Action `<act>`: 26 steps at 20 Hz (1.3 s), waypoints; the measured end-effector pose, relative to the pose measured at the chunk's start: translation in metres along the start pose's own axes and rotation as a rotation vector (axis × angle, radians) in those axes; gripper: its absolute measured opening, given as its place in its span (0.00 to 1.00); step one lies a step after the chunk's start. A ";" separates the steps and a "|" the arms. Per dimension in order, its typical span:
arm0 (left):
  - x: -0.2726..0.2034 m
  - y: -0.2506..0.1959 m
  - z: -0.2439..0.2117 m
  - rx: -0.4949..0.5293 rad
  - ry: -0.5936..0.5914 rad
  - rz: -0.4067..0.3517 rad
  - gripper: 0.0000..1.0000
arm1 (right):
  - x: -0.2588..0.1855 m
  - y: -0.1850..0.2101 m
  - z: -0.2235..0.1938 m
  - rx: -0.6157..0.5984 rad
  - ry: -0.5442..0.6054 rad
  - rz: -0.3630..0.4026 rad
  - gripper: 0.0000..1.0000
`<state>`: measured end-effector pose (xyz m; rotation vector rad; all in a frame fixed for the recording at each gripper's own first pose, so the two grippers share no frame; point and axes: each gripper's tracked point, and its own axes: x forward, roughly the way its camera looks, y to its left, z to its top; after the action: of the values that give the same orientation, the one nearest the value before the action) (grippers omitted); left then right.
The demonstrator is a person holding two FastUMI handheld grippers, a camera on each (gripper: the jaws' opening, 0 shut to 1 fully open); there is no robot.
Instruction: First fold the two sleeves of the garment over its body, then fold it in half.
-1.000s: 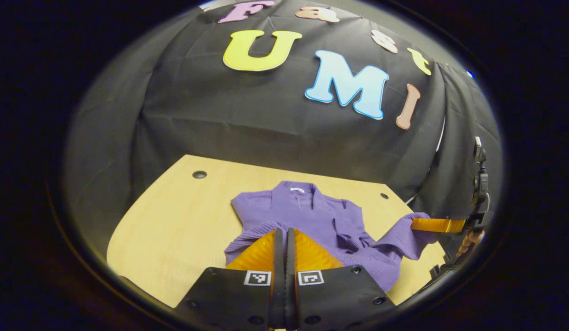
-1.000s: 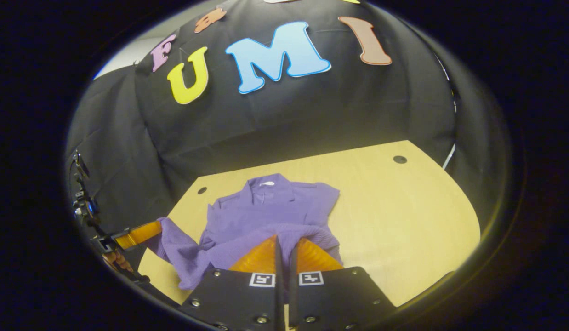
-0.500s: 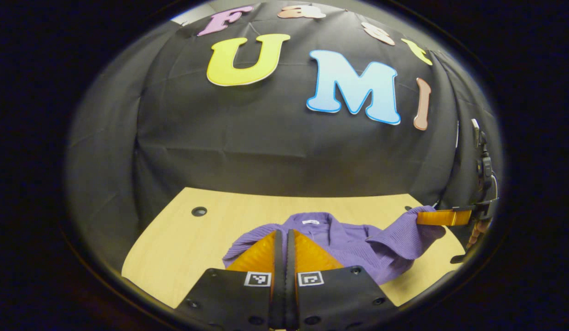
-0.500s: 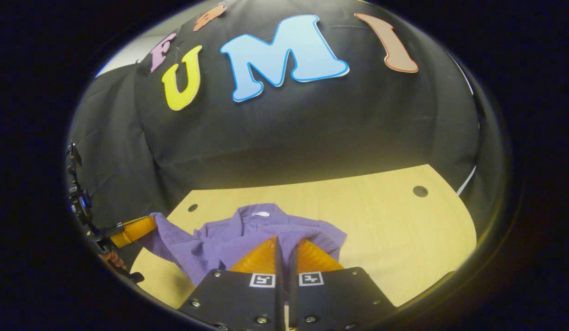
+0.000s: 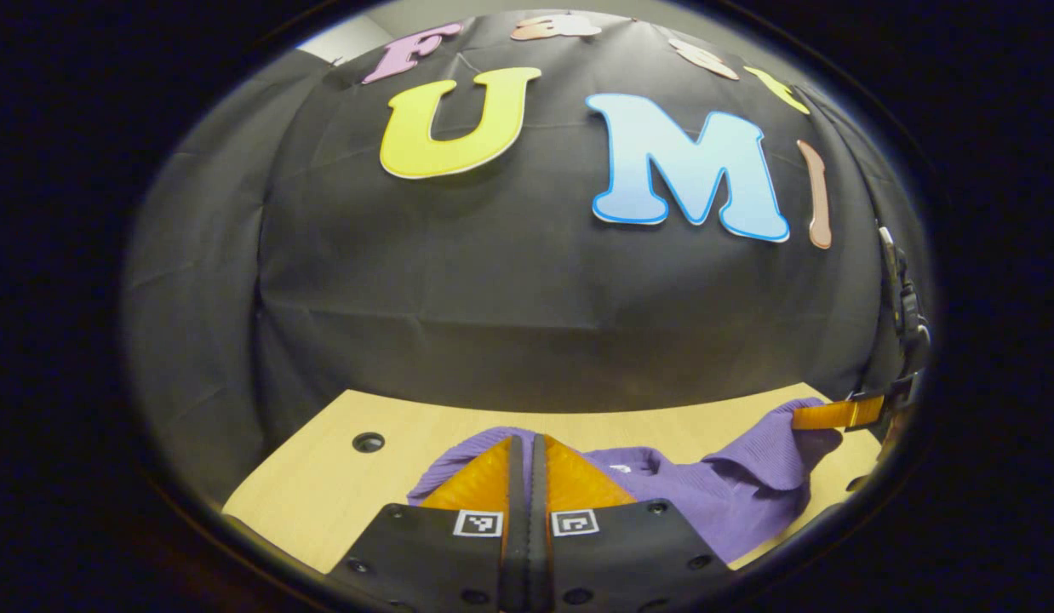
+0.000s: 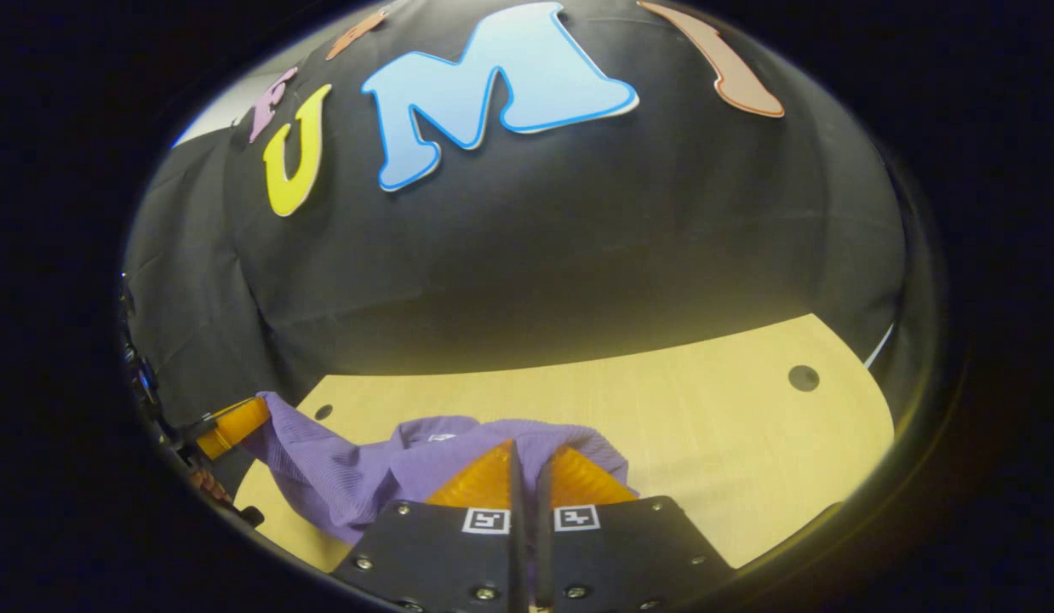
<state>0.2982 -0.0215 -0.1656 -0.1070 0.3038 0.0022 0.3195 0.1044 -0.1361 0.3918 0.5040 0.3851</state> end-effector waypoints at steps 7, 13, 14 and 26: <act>0.015 -0.005 -0.029 0.007 0.046 0.043 0.08 | 0.023 -0.006 -0.019 -0.053 0.050 -0.051 0.09; 0.018 0.001 -0.029 0.039 0.060 0.070 0.23 | 0.020 -0.009 -0.024 -0.079 0.072 -0.075 0.25; 0.016 0.001 -0.028 0.043 0.064 0.073 0.32 | 0.018 -0.007 -0.022 -0.076 0.064 -0.069 0.31; -0.036 -0.024 0.022 0.027 -0.057 -0.017 0.86 | -0.064 0.002 0.020 -0.164 -0.087 -0.194 0.94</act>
<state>0.2705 -0.0428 -0.1310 -0.0823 0.2455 -0.0161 0.2778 0.0720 -0.0941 0.1974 0.4180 0.2183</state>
